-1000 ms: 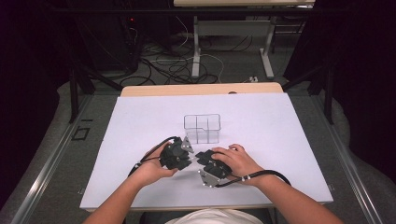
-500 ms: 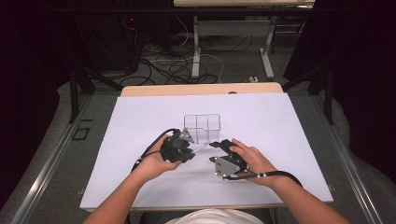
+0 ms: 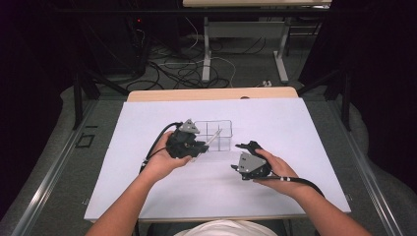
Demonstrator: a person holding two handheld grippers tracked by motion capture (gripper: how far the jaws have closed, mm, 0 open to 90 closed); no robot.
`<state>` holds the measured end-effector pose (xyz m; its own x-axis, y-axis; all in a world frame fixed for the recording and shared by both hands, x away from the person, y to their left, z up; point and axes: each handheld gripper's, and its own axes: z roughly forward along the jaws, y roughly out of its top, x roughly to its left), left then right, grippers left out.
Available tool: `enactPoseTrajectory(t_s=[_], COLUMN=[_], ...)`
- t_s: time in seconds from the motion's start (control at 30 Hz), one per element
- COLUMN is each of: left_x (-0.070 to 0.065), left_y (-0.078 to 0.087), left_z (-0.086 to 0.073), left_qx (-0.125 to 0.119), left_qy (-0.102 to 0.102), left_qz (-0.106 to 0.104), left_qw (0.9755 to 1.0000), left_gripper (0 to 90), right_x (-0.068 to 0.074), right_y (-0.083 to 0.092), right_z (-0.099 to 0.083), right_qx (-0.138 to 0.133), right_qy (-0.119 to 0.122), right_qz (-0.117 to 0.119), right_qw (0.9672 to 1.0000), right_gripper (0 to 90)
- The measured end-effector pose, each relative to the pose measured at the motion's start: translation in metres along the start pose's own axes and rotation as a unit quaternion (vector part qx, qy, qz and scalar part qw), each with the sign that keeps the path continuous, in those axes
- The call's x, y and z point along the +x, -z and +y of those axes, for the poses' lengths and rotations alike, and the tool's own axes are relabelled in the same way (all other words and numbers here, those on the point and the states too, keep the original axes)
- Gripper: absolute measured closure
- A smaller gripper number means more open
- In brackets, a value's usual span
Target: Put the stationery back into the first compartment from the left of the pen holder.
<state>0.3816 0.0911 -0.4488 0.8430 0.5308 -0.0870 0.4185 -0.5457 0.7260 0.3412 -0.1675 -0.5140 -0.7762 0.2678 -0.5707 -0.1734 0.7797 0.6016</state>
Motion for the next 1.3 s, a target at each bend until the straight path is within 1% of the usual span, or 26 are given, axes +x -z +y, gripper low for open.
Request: enactPoseTrajectory(t_s=[0.03, 0.07, 0.23, 0.33, 0.43, 0.5, 0.53, 0.6, 0.63, 0.67, 0.73, 0.77, 0.8, 0.87, 0.9, 0.93, 0.97, 1.0, 1.03, 1.07, 1.1, 1.13, 1.17, 1.2, 1.23, 1.3], left_x=[0.001, 0.002, 0.012, 0.017, 0.022, 0.025, 0.026, 0.028, 0.028, 0.029, 0.03, 0.031, 0.032, 0.033, 0.033, 0.033, 0.033, 0.034, 0.035, 0.036, 0.037, 0.037, 0.038, 0.039, 0.04, 0.041], left_y=[0.001, 0.001, 0.004, 0.004, 0.004, 0.004, 0.002, 0.001, -0.001, -0.001, -0.003, -0.004, -0.006, -0.009, -0.01, -0.012, -0.013, -0.014, -0.016, -0.017, -0.018, -0.02, -0.021, -0.022, -0.023, -0.025], left_z=[0.001, 0.002, 0.006, 0.008, 0.009, 0.011, 0.012, 0.013, 0.014, 0.014, 0.015, 0.016, 0.016, 0.017, 0.017, 0.018, 0.018, 0.018, 0.018, 0.018, 0.018, 0.018, 0.017, 0.017, 0.017, 0.016], left_qx=[-0.01, -0.025, -0.072, -0.101, -0.12, -0.13, -0.141, -0.149, -0.158, -0.157, -0.167, -0.172, -0.176, -0.185, -0.187, -0.191, -0.194, -0.196, -0.201, -0.201, -0.205, -0.208, -0.208, -0.209, -0.208, -0.21], left_qy=[0.01, 0.018, 0.029, 0.034, 0.043, 0.046, 0.052, 0.057, 0.061, 0.063, 0.068, 0.072, 0.075, 0.081, 0.082, 0.084, 0.087, 0.088, 0.093, 0.093, 0.098, 0.106, 0.106, 0.11, 0.107, 0.109], left_qz=[-0.002, 0.004, 0.009, 0.02, 0.028, 0.032, 0.036, 0.04, 0.046, 0.045, 0.052, 0.054, 0.056, 0.061, 0.062, 0.067, 0.069, 0.072, 0.073, 0.077, 0.08, 0.08, 0.083, 0.086, 0.091, 0.095], left_qw=[0.9999, 0.9995, 0.9969, 0.9941, 0.9914, 0.9899, 0.988, 0.9865, 0.9845, 0.9845, 0.9822, 0.981, 0.9799, 0.9775, 0.977, 0.9758, 0.9746, 0.9741, 0.9725, 0.9721, 0.9705, 0.9689, 0.9688, 0.9678, 0.968, 0.9671], left_gripper=[79.5, 79.5, 79.5, 79.5, 79.5, 79.5, 79.5, 79.5, 79.5, 79.5, 79.5, 79.5, 79.5, 79.5, 79.5, 79.5, 79.5, 79.5, 79.5, 79.5, 79.5, 79.5, 79.5, 79.5, 79.5, 79.6], right_x=[-0.001, -0.002, -0.008, -0.01, -0.014, -0.017, -0.018, -0.021, -0.022, -0.023, -0.024, -0.025, -0.024, -0.026, -0.025, -0.026, -0.025, -0.026, -0.025, -0.025, -0.025, -0.025, -0.025, -0.026, -0.026, -0.025], right_y=[-0.001, -0.002, -0.007, -0.008, -0.007, -0.006, -0.006, -0.006, -0.007, -0.007, -0.008, -0.009, -0.009, -0.01, -0.01, -0.011, -0.011, -0.012, -0.011, -0.012, -0.012, -0.012, -0.012, -0.011, -0.012, -0.012], right_z=[-0.002, -0.003, -0.012, -0.016, -0.02, -0.022, -0.024, -0.026, -0.028, -0.029, -0.032, -0.033, -0.034, -0.037, -0.038, -0.038, -0.039, -0.04, -0.04, -0.04, -0.04, -0.041, -0.041, -0.041, -0.042, -0.042], right_qx=[0.0, 0.009, 0.037, 0.041, 0.039, 0.037, 0.037, 0.035, 0.035, 0.034, 0.036, 0.033, 0.034, 0.034, 0.034, 0.033, 0.036, 0.035, 0.038, 0.036, 0.037, 0.036, 0.037, 0.039, 0.035, 0.036], right_qy=[-0.005, -0.016, -0.067, -0.098, -0.133, -0.159, -0.172, -0.192, -0.201, -0.205, -0.221, -0.224, -0.236, -0.242, -0.25, -0.25, -0.255, -0.252, -0.259, -0.261, -0.265, -0.265, -0.267, -0.265, -0.266, -0.273], right_qz=[-0.002, 0.003, 0.011, 0.011, 0.01, 0.006, 0.004, 0.0, 0.0, -0.001, -0.001, -0.001, 0.0, 0.005, 0.003, 0.003, 0.004, 0.005, 0.005, 0.003, 0.004, 0.003, 0.002, 0.004, 0.003, 0.003], right_qw=[1.0, 0.9998, 0.997, 0.9943, 0.9903, 0.9865, 0.9844, 0.9807, 0.979, 0.9781, 0.9746, 0.9739, 0.9712, 0.9697, 0.9677, 0.9676, 0.9664, 0.967, 0.9652, 0.9646, 0.9635, 0.9637, 0.9631, 0.9633, 0.9632, 0.9614], right_gripper=[26.3, 25.1, 17.2, 15.1, 14.4, 12.4, 11.1, 7.5, 5.8, 4.5, 2.9, 2.2, 1.5, 0.9, 0.2, 0.0, 0.0, 0.0, 0.0, 0.0, 0.0, 0.0, 0.0, 0.0, 0.0, 0.0])
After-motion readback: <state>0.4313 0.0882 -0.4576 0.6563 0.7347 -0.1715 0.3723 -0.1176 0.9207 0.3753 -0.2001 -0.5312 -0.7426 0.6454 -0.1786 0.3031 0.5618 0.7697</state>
